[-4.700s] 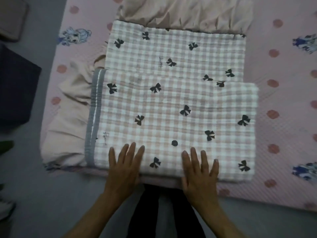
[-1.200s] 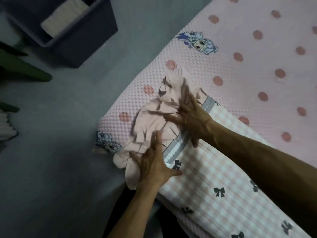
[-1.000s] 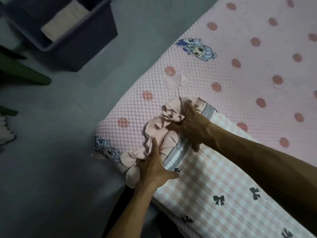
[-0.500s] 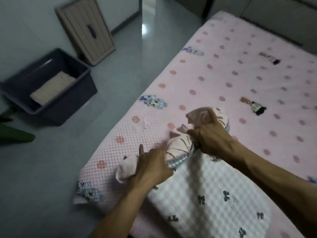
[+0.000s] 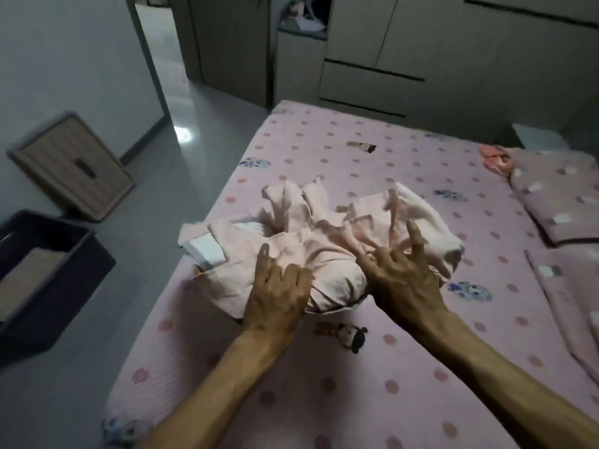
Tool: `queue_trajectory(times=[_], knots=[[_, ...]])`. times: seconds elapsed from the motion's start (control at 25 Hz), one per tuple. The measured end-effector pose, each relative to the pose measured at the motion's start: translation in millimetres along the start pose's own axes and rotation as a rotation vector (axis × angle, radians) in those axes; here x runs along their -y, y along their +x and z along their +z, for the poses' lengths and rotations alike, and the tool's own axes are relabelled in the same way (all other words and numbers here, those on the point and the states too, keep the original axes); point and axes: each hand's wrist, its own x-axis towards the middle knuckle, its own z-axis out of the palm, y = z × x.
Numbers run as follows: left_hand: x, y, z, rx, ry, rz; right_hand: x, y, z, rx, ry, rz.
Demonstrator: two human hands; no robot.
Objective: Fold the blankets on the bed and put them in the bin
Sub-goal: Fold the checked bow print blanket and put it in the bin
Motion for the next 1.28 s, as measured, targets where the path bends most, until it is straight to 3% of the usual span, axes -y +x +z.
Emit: queue_trajectory(times=[0.28,0.4,0.48,0.56,0.64,0.72,0.84,0.96,1.04,1.12,1.2,1.28], knots=[[-75.4,-203.0,32.0,0.742,-0.105,0.199,131.6,-246.1,63.0,0.574,0.264,-0.041],[-86.9,-278.7,42.0,0.995,-0.189,0.255,175.6,-306.6,79.4,0.845,0.367,-0.087],[-83.2,-305.1,48.5,1.113,-0.222,0.263,178.7,-304.4,78.8,0.901,0.474,-0.219],[-79.4,-290.6,49.8,1.221,-0.259,0.318,167.8,-282.2,79.7,0.958,0.550,-0.163],[-69.1,-248.2,59.1,1.228,-0.328,0.191,147.2,-248.9,90.3,0.931,0.552,-0.201],[-54.4,-196.3,82.2,1.354,-0.358,0.114,120.9,-202.8,104.1,1.069,0.610,-0.162],[-24.5,-120.1,126.1,1.351,-0.347,0.116,85.5,-130.0,142.0,1.070,0.642,-0.067],[8.3,-57.6,176.5,1.382,-0.453,-0.006,61.2,-86.3,195.8,1.006,0.663,0.045],[18.2,-23.5,207.2,1.225,-0.383,-0.079,53.5,-65.4,233.9,0.934,0.648,0.112],[11.3,-15.1,227.6,0.934,-0.192,-0.128,52.6,-47.3,276.4,0.891,0.669,0.146],[-2.1,-45.4,225.7,0.703,-0.042,-0.159,59.7,-39.0,310.9,0.897,0.728,0.117],[-11.3,-97.0,211.8,0.630,-0.008,-0.181,65.1,-42.0,337.6,0.947,0.765,0.097]])
